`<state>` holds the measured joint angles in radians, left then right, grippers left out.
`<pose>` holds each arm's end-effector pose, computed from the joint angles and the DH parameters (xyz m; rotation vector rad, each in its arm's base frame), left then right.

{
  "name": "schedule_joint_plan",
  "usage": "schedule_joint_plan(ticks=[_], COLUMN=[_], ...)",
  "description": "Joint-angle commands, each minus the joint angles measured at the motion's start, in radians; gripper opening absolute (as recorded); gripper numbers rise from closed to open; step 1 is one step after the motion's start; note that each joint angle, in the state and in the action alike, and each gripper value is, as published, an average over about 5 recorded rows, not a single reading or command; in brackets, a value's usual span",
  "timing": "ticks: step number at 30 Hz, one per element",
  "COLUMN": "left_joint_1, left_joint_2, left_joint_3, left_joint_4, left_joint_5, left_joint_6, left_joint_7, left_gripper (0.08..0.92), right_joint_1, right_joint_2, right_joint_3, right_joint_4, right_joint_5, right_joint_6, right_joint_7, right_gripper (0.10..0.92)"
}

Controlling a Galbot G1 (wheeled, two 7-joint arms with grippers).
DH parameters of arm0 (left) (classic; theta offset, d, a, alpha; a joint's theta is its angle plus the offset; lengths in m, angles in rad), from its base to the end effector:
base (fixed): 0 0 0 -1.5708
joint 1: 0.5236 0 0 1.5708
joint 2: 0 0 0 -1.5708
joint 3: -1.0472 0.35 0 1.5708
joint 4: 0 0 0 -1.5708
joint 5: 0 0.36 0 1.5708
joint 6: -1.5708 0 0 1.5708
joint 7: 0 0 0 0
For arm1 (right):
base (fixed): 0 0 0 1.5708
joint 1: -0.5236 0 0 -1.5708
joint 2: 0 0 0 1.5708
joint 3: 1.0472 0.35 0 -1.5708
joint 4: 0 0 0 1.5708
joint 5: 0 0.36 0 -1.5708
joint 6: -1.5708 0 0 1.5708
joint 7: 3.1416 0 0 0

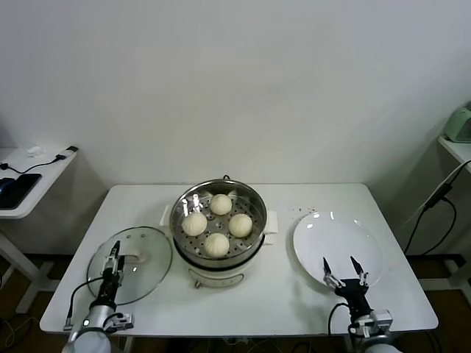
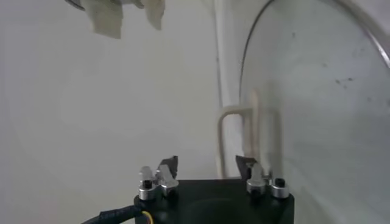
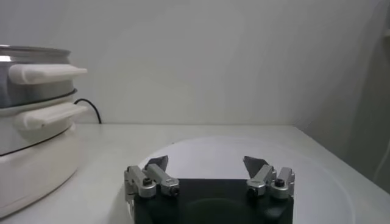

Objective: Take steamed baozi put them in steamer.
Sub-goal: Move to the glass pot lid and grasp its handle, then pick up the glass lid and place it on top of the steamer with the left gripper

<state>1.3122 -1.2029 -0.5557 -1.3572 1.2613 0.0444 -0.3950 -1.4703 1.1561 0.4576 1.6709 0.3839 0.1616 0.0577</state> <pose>0.2362 0.1639 -0.4721 0.0622 -2.0194 -2.2388 0.2040 -0.1049 -0.4175 0.0679 -2.9462 0.0047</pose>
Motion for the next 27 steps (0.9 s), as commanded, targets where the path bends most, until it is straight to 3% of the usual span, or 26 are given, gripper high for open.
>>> schedule_joint_plan(ticks=[1,11,17,27], left_joint_1=[-0.023,-0.033,-0.011,0.136], left_joint_2=[-0.004,-0.012,-0.015,0.108], left_joint_3=[0.004,-0.005,-0.036,-0.110], left_joint_4=[0.036,0.058,-0.020,-0.351], left_joint_5=[-0.003,-0.006,-0.054,-0.256], left_joint_6=[-0.006,-0.013,-0.020,-0.013], left_joint_7=[-0.004,-0.026,-0.025,0.127], left_gripper=[0.610,0.316,0.158,0.133], right_joint_1=[0.012,0.015,0.014,-0.014], right_joint_2=[0.002,-0.004,-0.002,-0.007], right_joint_3=[-0.013,-0.017,-0.014,0.005], right_joint_4=[-0.005,-0.007,0.004,0.045], right_joint_5=[-0.009,-0.010,-0.012,-0.029], right_joint_6=[-0.001,-0.003,-0.004,-0.018], right_joint_7=[0.000,-0.003,-0.004,0.007], right_gripper=[0.823,0.823,0.823,0.823])
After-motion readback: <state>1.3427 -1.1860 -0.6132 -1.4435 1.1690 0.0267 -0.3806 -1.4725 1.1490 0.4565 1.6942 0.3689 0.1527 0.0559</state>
